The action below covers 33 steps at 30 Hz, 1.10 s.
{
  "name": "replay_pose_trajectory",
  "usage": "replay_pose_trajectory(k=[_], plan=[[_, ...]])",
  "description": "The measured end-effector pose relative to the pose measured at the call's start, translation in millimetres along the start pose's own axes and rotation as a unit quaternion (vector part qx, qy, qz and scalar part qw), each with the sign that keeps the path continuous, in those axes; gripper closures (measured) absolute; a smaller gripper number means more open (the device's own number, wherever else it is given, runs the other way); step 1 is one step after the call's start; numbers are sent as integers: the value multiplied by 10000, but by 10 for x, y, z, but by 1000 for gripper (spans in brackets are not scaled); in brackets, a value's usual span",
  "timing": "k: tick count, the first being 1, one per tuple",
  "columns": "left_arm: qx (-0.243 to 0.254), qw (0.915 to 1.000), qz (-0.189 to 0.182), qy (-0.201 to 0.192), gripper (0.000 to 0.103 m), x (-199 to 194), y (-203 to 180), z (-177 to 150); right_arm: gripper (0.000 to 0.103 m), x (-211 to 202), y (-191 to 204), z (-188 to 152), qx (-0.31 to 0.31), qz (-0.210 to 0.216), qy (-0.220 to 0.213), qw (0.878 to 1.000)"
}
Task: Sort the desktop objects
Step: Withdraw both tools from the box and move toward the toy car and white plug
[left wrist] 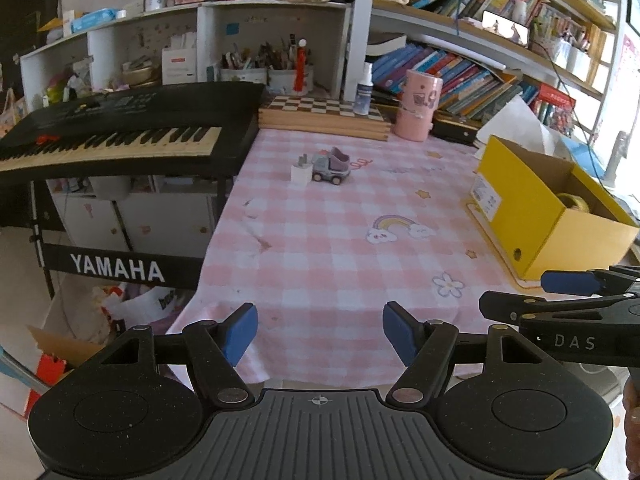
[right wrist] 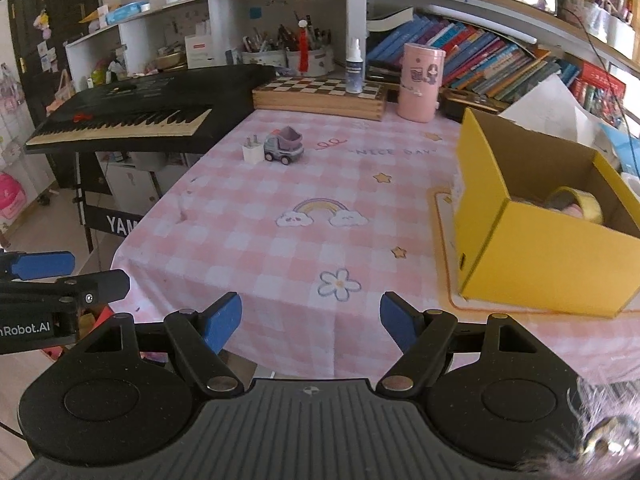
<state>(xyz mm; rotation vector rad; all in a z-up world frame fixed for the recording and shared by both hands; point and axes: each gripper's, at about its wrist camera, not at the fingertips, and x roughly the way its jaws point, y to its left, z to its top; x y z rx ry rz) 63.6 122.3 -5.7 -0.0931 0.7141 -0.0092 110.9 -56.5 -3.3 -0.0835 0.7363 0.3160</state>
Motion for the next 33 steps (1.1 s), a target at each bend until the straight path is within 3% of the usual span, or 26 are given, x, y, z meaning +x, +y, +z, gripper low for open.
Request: replay_pose_trajectory(k=[14,33], plan=[[-140,9994,142,281,32,699,3,420,30,776,-232,525,0,280,339,9990],[-348,9979,528,154,34,1478,-99,1156,30,1527,-625,1337,4,578,180,9982]])
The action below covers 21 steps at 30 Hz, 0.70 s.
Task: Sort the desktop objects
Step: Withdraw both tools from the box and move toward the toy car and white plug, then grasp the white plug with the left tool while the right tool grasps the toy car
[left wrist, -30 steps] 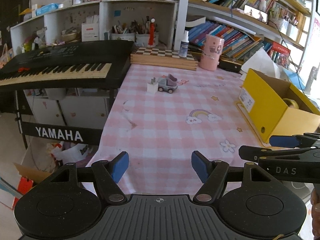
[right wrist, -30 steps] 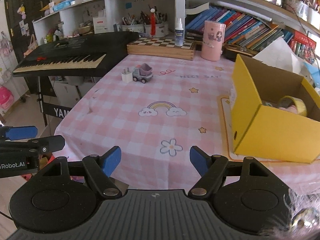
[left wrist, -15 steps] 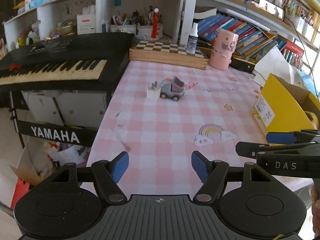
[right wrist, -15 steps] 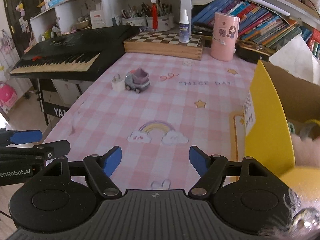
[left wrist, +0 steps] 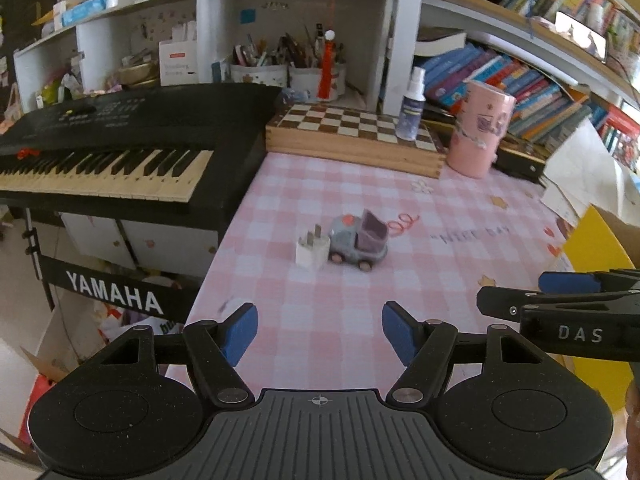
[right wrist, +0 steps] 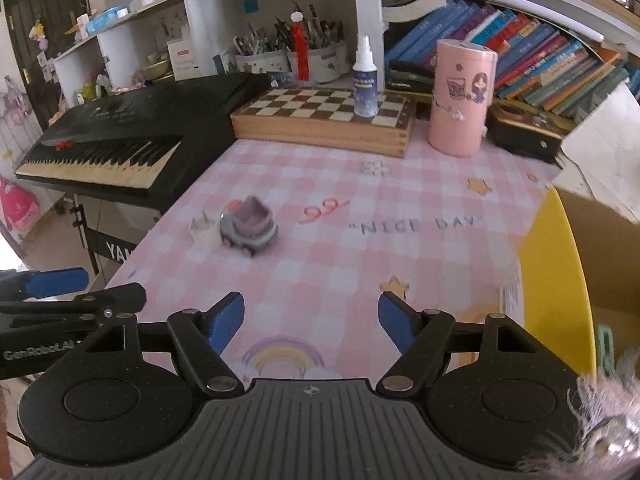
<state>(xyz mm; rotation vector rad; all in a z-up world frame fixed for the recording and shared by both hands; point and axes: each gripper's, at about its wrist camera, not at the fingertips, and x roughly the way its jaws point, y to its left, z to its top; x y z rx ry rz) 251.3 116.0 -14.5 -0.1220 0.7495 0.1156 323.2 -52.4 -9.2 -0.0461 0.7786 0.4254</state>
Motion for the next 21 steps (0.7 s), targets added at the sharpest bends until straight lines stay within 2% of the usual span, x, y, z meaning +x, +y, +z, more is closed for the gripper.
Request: replay_pose_trajectory(k=[5,11,21], plan=[[-64,9998,188,46,35,265,-3,152,30,179,-57,177,-9,87,-7,10000],[-163,9996,184,134,35,658,24,300,30,402,-103,270,-43,150,145,9998],[-119,9994,149,292,47,1184,23,393,30,656,-74,345,-234,250,373,9987]])
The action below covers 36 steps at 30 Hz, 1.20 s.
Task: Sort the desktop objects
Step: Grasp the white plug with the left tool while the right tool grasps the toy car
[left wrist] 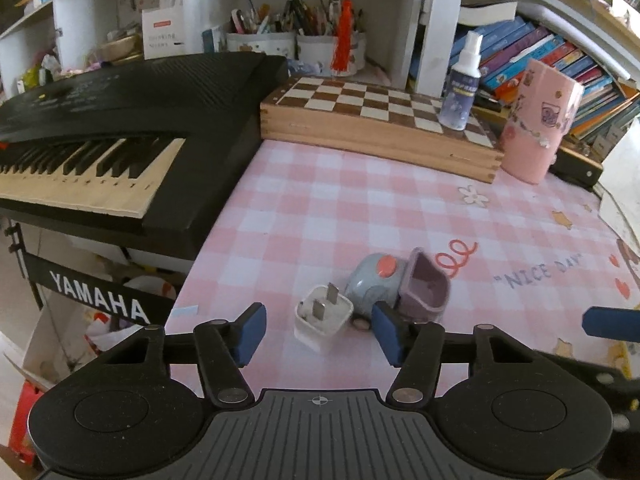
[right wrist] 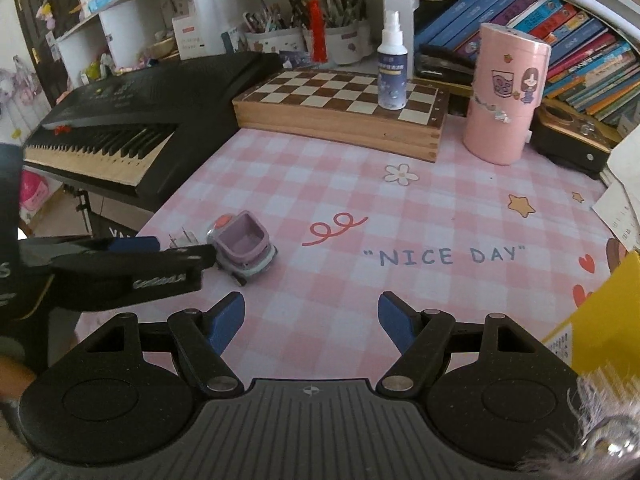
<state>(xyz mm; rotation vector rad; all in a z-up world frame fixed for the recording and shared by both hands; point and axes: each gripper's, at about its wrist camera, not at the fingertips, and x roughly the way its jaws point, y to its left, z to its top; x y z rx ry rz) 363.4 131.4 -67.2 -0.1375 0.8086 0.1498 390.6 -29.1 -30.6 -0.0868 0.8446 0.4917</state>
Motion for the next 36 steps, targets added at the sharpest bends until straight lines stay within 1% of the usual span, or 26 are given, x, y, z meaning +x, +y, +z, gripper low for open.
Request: replay_pose_trajectory(k=[2,3,5,7,11,16,23,24,25,26,30,31,36], plan=[[-6,10000,-30,40,55,54,17,6,30,34,20,12,-48,30,36,10000],[11,10000,-50,57,61,71,21,0,30,55,34,16,-81,46,52,9999],[40,9999,-133,39,69,73,30,-8,30,107,61,38,-124,84,87,9998],[90,9999,-120,32,73,39,35,-13,30,171,91,69,-154,110,114,9998],[-183,9998,-109,-66,73,-170,174,-26,31,326,181,152,-264,188,106,9994],[-569,9983,-65,-127,73,-420,371,-54,31,568,339,251,-579,240,25,9980],[-691,9975,-37,-160,73,-566,434,-91,32,859,460,316,-856,332,58,9958],[-694,9974,-30,-165,73,-577,439,-97,33,880,475,317,-888,338,74,9955],[-702,9974,-35,-164,73,-584,444,-104,39,902,487,317,-920,330,92,9952],[-711,9973,-46,-163,73,-593,451,-110,49,924,498,314,-945,346,103,9949],[-697,9974,-88,-182,73,-641,457,-129,54,946,526,280,-1093,350,42,9934],[-701,9973,-108,-193,73,-659,461,-131,59,919,504,279,-1014,381,9,9941],[-661,9971,-200,-315,73,-798,457,-153,61,579,442,295,-716,383,-291,9963]])
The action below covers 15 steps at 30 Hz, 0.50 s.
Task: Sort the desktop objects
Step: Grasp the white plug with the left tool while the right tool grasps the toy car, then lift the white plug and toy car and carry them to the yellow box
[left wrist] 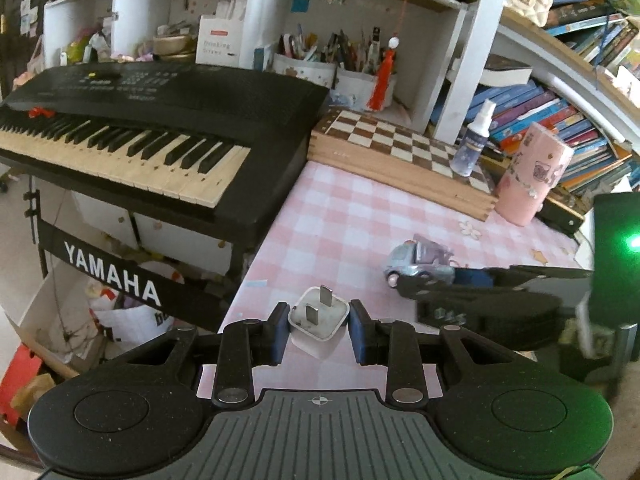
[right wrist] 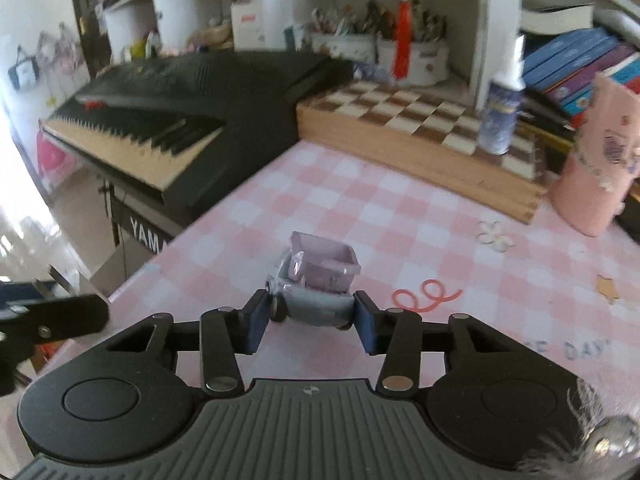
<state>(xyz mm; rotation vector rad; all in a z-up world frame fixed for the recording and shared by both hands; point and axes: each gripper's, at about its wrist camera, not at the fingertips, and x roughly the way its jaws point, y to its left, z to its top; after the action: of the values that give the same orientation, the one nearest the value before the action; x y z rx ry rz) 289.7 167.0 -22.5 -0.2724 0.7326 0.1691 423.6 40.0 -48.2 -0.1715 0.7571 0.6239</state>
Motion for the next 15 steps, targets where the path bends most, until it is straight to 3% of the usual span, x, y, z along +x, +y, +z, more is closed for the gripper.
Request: replay_pose_trajectory(k=[15], plan=[[294,9966,-711,-288,73,-572,-151,-144,61,-992,41,-303,308,-427,-275,9982]])
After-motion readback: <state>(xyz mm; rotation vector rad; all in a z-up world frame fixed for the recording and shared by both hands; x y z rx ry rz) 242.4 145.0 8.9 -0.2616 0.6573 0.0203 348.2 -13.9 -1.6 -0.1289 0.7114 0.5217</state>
